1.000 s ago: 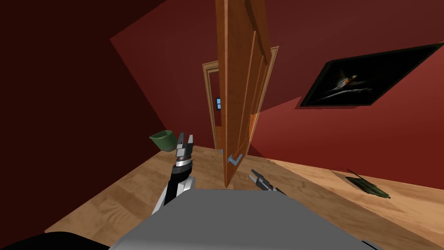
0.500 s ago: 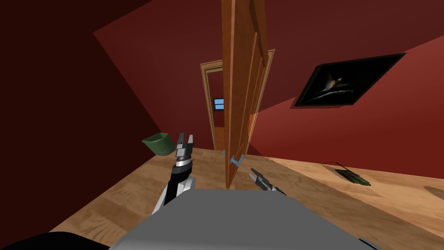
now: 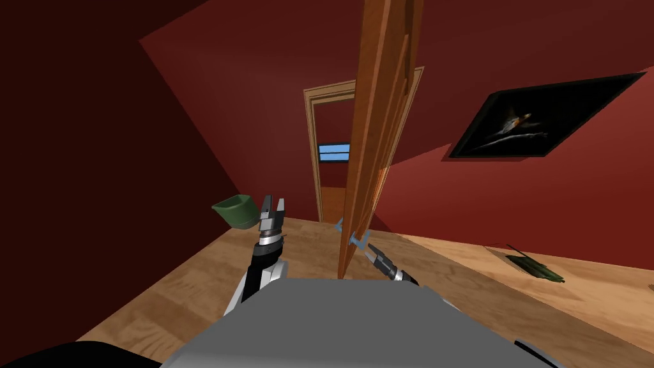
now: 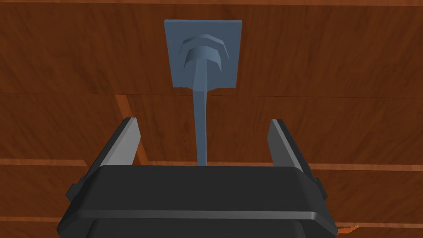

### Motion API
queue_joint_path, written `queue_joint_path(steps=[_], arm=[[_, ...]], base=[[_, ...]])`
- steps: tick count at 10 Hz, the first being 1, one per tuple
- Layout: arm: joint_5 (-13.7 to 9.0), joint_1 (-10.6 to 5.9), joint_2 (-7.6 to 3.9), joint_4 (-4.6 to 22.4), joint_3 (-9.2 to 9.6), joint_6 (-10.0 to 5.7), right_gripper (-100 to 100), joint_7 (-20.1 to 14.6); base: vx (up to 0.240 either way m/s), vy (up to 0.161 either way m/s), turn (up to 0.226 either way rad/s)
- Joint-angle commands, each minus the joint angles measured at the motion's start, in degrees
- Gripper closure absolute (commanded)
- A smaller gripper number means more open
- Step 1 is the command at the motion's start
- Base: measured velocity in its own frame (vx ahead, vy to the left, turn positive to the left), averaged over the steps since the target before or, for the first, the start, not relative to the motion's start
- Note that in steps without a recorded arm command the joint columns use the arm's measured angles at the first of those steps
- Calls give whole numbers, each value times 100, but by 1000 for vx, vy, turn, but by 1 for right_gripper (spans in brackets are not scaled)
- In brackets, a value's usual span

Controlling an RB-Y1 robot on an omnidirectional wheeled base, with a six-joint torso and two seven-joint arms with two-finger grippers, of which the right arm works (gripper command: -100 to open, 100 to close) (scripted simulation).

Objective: Pull the door open

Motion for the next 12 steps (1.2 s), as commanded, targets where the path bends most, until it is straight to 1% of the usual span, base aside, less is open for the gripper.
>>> queue_joint_path(steps=[1, 3, 6, 7, 8, 12], arm=[[-31, -129, 73, 127, -18, 98, -100, -22], [-87, -212, 147, 185, -67, 172, -100, 37], [-159, -276, 210, 230, -163, 197, -100, 118], [-144, -280, 204, 235, -142, 197, -100, 98], [-144, -280, 204, 235, -142, 197, 100, 98], [-144, -280, 204, 235, -142, 197, 100, 98]], base=[[63, -3, 283], [-4, -73, 298], [-70, -95, 287], [-46, -34, 42], [7, 2, -41], [12, 10, -1]])
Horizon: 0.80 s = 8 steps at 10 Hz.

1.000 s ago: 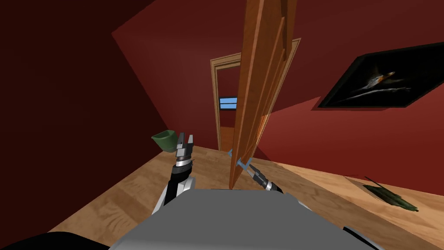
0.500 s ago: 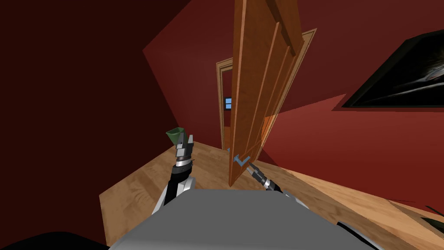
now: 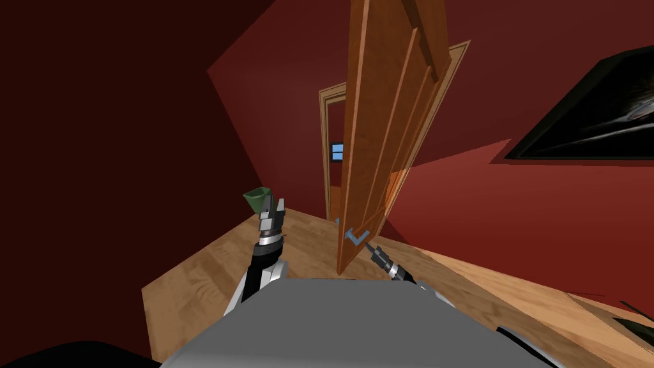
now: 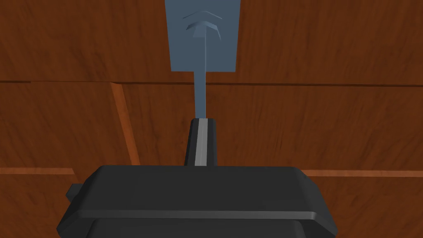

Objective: Pull the door open

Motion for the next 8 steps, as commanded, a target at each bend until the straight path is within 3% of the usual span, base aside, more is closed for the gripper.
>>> queue_joint_path(steps=[1, 2, 5, 7, 8], arm=[[0, 0, 0, 0, 0, 0, 100, 0], [-76, 133, 38, 172, -188, 172, -100, 84], [-175, 374, 31, 376, -438, 256, -100, 175], [-187, 427, 15, 400, -473, 241, -100, 186], [-163, 506, -52, 356, -442, 126, -100, 184]], base=[[0, 0, 0], [35, 28, -259], [35, 53, -187], [11, 30, -106], [9, 15, -182]])
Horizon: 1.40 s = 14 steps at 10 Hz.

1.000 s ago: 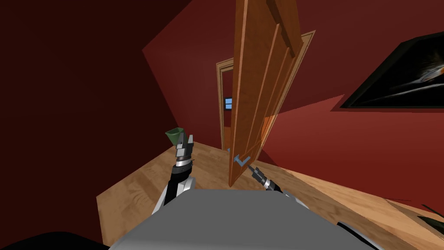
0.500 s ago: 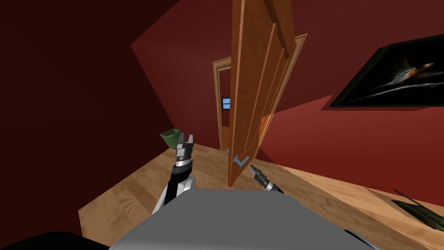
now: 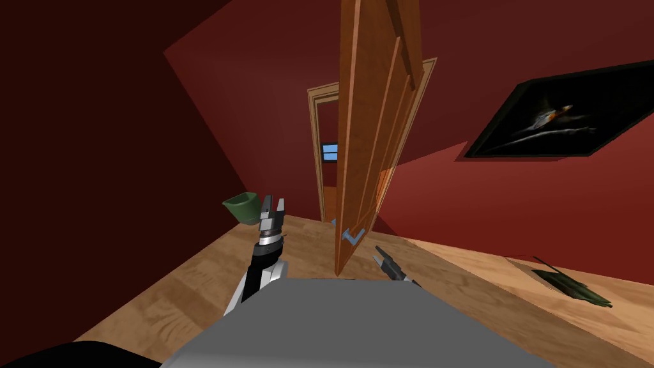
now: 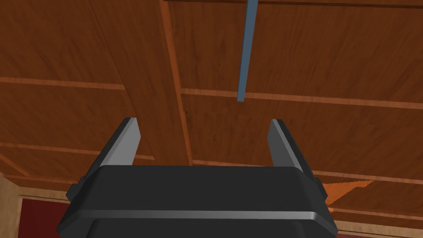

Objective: Pull the door open

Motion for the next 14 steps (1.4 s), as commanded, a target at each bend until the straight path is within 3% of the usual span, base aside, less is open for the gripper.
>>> queue_joint_path(steps=[1, 5, 7, 8, 9, 10, 14], arm=[[70, -5, -81, -67, 131, -201, -100, -33], [226, -77, -220, -369, 449, -524, -100, -145], [226, -77, -220, -369, 449, -524, -100, -145], [278, -107, -265, -471, 555, -639, -100, -188], [286, -113, -272, -488, 573, -657, -100, -195], [273, -60, -281, -585, 548, -547, -100, -195], [189, -223, -184, -369, 415, -388, -100, -254]], base=[[-4, 17, -211], [-43, -29, -15], [-34, -35, 3], [-45, -27, 14], [-64, -49, 13], [-27, -23, 5], [38, 146, -171]])
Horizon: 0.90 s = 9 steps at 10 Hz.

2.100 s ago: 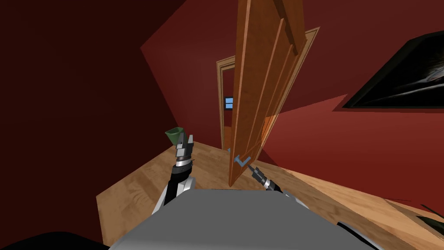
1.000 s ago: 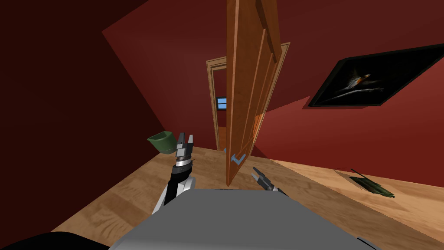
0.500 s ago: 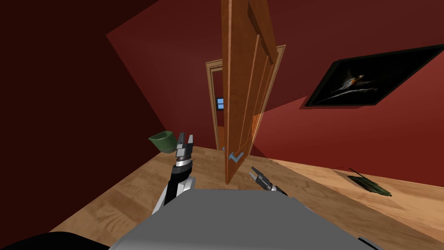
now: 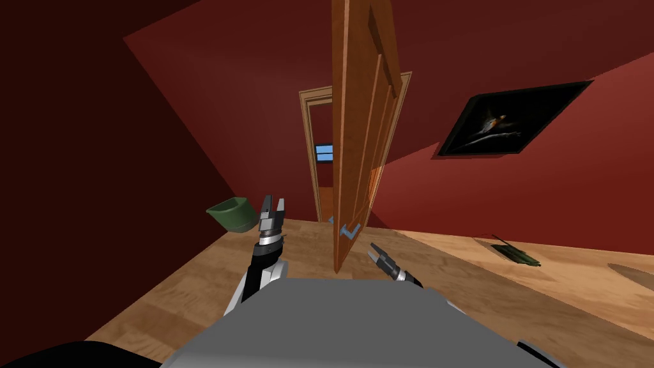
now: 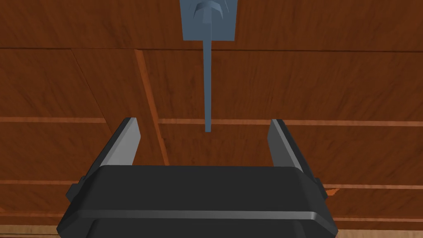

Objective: Pull the door open

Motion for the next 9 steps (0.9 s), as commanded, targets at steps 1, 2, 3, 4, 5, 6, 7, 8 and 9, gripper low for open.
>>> queue_joint_path(steps=[1, 2, 3, 4, 5, 6, 7, 8, 9], arm=[[-39, -55, 38, 67, -55, 69, -100, -17], [-66, -103, 63, 122, -90, 113, -100, -27], [-108, -175, 100, 203, -141, 169, -100, -35], [-137, -220, 122, 254, -175, 197, -100, -34], [-166, -262, 142, 300, -208, 219, -100, -26], [-195, -300, 161, 342, -241, 234, -100, -11], [-223, -332, 177, 378, -272, 244, -100, 8], [-247, -357, 190, 408, -299, 248, -100, 28], [-267, -376, 201, 430, -322, 249, -100, 47]], base=[[30, 177, -23], [36, 174, 59], [59, 182, 203], [104, 117, 246], [83, 41, 313], [36, -23, 314], [-13, -84, 347], [-47, -98, 365], [-63, -96, 271]])
